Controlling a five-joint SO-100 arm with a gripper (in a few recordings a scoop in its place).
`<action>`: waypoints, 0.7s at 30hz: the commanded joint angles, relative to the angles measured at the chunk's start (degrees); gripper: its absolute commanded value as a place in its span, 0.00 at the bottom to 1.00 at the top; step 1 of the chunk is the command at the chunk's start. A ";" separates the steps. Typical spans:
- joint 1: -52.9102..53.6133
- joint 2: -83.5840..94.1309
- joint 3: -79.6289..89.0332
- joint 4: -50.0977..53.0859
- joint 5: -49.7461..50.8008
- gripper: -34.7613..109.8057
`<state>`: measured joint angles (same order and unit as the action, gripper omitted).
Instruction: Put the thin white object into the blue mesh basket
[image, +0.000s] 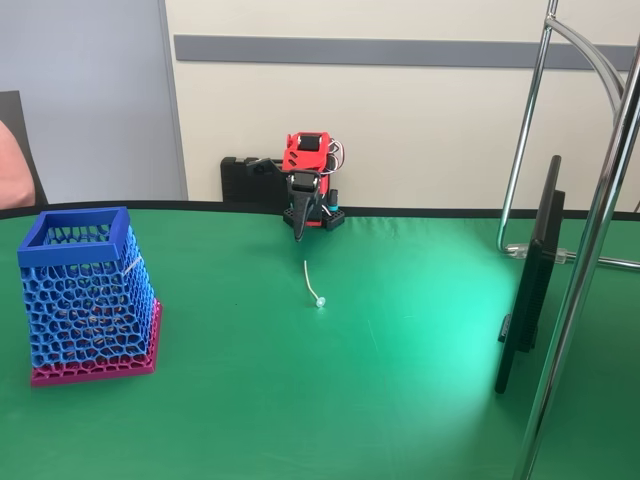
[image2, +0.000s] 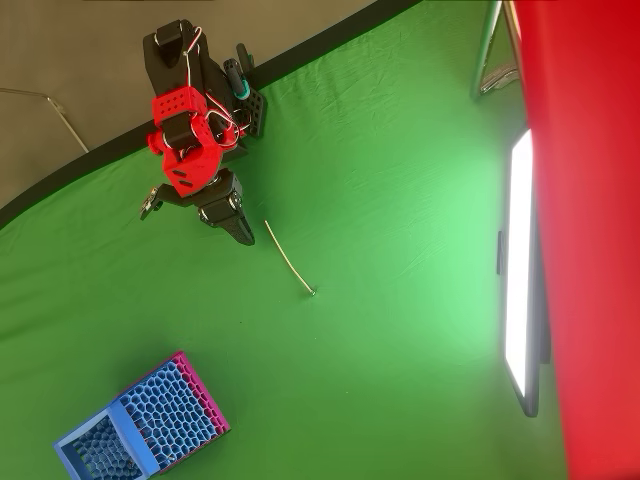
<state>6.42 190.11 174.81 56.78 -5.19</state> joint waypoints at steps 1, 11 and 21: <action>-0.09 -0.53 -0.44 -0.97 -0.44 0.25; -0.26 0.18 -0.26 -0.62 -0.35 0.25; 1.93 -9.14 -5.36 -5.27 -0.18 0.25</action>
<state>7.73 182.99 172.35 53.35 -5.19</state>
